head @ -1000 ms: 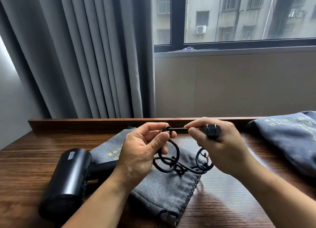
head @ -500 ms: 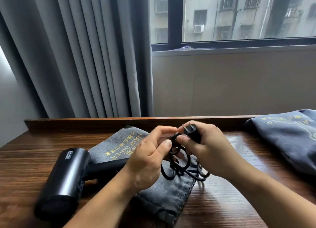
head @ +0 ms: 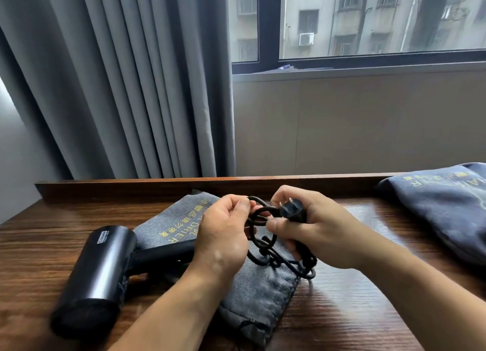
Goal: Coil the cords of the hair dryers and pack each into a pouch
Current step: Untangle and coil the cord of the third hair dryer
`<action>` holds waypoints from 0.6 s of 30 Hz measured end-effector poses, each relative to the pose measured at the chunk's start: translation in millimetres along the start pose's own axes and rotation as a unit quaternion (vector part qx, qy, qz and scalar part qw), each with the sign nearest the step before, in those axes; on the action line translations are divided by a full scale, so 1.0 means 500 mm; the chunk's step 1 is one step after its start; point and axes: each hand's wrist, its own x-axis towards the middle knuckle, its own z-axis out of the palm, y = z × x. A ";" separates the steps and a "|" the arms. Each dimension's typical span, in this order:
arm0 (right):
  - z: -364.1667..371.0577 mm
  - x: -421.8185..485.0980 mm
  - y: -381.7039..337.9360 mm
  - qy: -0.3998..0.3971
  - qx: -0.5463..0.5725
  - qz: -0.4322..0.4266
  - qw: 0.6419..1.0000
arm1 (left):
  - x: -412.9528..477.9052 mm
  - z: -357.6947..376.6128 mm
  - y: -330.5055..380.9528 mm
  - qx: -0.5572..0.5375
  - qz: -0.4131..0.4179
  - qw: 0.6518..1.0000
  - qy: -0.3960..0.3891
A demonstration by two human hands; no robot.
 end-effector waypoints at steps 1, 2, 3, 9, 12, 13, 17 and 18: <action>-0.001 0.001 0.001 0.007 0.003 -0.001 1.000 | 0.002 -0.008 -0.001 0.056 0.035 0.998 -0.001; -0.003 0.002 0.002 0.012 0.007 0.001 1.000 | 0.005 -0.020 -0.002 0.133 0.096 0.986 -0.011; -0.006 0.003 0.004 0.014 0.010 0.003 1.000 | 0.006 -0.033 -0.003 0.216 0.160 0.962 -0.035; -0.012 0.004 0.008 0.021 0.002 -0.004 1.000 | 0.010 -0.055 0.008 0.329 0.340 0.874 -0.111; -0.005 0.001 0.005 0.021 -0.031 -0.033 0.999 | 0.007 -0.050 0.012 0.320 0.276 0.905 -0.039; -0.002 0.001 0.004 0.016 -0.047 -0.039 0.998 | 0.008 -0.047 0.012 0.286 0.230 0.930 -0.022; 0.007 0.003 0.006 0.023 -0.071 -0.040 0.996 | 0.021 -0.033 -0.001 0.227 0.093 0.969 0.033; 0.008 0.004 0.007 0.033 -0.072 -0.041 0.996 | 0.020 -0.033 -0.003 0.262 0.100 0.960 0.022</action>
